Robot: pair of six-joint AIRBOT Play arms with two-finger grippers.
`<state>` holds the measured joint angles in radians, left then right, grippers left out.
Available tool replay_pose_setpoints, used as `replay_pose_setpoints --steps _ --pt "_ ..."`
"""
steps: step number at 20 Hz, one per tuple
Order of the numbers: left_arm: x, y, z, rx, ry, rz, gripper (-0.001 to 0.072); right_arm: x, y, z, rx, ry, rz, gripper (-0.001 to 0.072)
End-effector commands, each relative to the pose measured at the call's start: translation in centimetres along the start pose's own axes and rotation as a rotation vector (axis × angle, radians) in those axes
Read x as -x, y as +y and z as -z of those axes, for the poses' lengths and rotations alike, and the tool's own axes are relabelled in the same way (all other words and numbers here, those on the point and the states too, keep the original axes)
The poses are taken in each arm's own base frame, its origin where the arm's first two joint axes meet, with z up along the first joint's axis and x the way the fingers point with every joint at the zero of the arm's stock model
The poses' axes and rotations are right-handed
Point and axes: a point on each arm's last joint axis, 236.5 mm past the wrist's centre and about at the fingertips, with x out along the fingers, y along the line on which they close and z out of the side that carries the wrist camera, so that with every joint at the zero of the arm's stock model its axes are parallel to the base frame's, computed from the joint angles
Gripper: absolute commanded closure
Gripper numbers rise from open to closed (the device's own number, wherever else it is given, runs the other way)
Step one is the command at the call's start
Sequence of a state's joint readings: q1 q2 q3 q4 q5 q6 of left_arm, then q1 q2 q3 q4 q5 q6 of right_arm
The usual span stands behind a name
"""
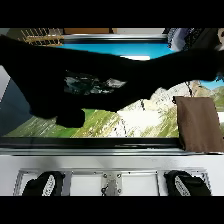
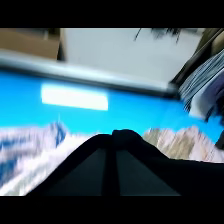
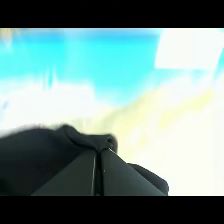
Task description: Fold the clothes and pants, and hang the long-sleeved shirts on hangers.
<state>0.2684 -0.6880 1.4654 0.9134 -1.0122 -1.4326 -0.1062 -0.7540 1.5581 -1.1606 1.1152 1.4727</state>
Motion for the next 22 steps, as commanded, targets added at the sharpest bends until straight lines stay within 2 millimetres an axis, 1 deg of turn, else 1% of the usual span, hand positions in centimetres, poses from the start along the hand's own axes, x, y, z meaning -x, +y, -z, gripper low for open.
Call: replay_pose_setpoints --steps 1,2,3,4,5,6,7,8,10,11,12,13,14,15,16,17,18,19,20,22 --pt "8.7 -7.1 -5.4 -0.129 -0.231 0.073 0.0694 9.7 2.9 -9.7 0.065 -0.397 0.019 0.0694" --pt "10.7 -8.3 -6.1 -0.155 -0.277 0.080 0.0694 11.5 3.5 -11.0 0.075 -0.467 0.017 0.0694" --pt "12.4 -9.3 -6.7 -0.177 -0.319 0.080 0.0694 12.8 3.9 -11.9 0.081 -0.521 0.015 0.0694" --pt "13.8 -9.9 -7.1 -0.198 -0.349 0.069 0.0694 13.8 4.2 -12.6 0.085 -0.563 0.015 0.0694" --pt "14.8 -10.3 -7.3 -0.213 -0.376 0.057 0.0694 14.7 4.4 -13.2 0.087 -0.598 0.013 0.0694" --pt "15.5 -10.6 -7.6 -0.221 -0.395 0.043 0.0694 15.1 4.5 -13.6 0.076 -0.621 0.010 0.0695" --pt "15.9 -10.7 -7.8 -0.216 -0.408 0.033 0.0694 15.4 4.5 -14.0 0.066 -0.643 0.007 0.0695" --pt "16.0 -10.7 -8.1 -0.216 -0.416 0.022 0.0694 15.6 4.4 -14.4 0.066 -0.662 0.008 0.0695" --pt "15.1 -9.8 -8.2 -0.190 -0.399 -0.006 0.0694 15.6 4.2 -15.2 0.061 -0.695 0.011 0.0695" --pt "13.9 -8.8 -8.1 -0.166 -0.370 -0.017 0.0694 15.2 3.9 -15.5 0.056 -0.701 0.011 0.0695" --pt "12.4 -7.6 -7.7 -0.138 -0.326 -0.031 0.0694 14.2 3.7 -15.6 0.041 -0.692 0.000 0.0695" --pt "10.4 -6.0 -7.0 -0.100 -0.262 -0.044 0.0694 12.8 3.5 -15.6 0.018 -0.671 -0.019 0.0696" --pt "8.4 -4.4 -6.1 -0.064 -0.193 -0.051 0.0695 10.7 3.2 -15.4 -0.012 -0.636 -0.041 0.0695" --pt "5.9 -2.7 -4.9 -0.030 -0.115 -0.055 0.0694 8.4 2.8 -15.2 -0.041 -0.599 -0.065 0.0695" --pt "3.5 -1.1 -3.8 0.002 -0.041 -0.053 0.0694 5.3 2.2 -14.7 -0.061 -0.552 -0.084 0.0695" --pt "0.8 0.4 -2.4 0.038 0.035 -0.041 0.0694 2.2 1.4 -14.1 -0.081 -0.503 -0.098 0.0695" --pt "-2.0 1.5 -1.0 0.059 0.101 -0.023 0.0694 -1.7 0.2 -13.1 -0.108 -0.444 -0.102 0.0695" --pt "-5.2 2.7 0.7 0.066 0.170 -0.003 0.0694 -5.4 -1.1 -11.7 -0.131 -0.382 -0.099 0.0695" --pt "-8.4 3.9 2.4 0.069 0.222 0.008 0.0694 -9.6 -2.5 -9.9 -0.140 -0.318 -0.088 0.0695" --pt "-15.0 6.4 5.8 0.117 0.288 0.015 0.0694 -17.6 -4.5 -5.9 -0.143 -0.216 -0.072 0.0695"
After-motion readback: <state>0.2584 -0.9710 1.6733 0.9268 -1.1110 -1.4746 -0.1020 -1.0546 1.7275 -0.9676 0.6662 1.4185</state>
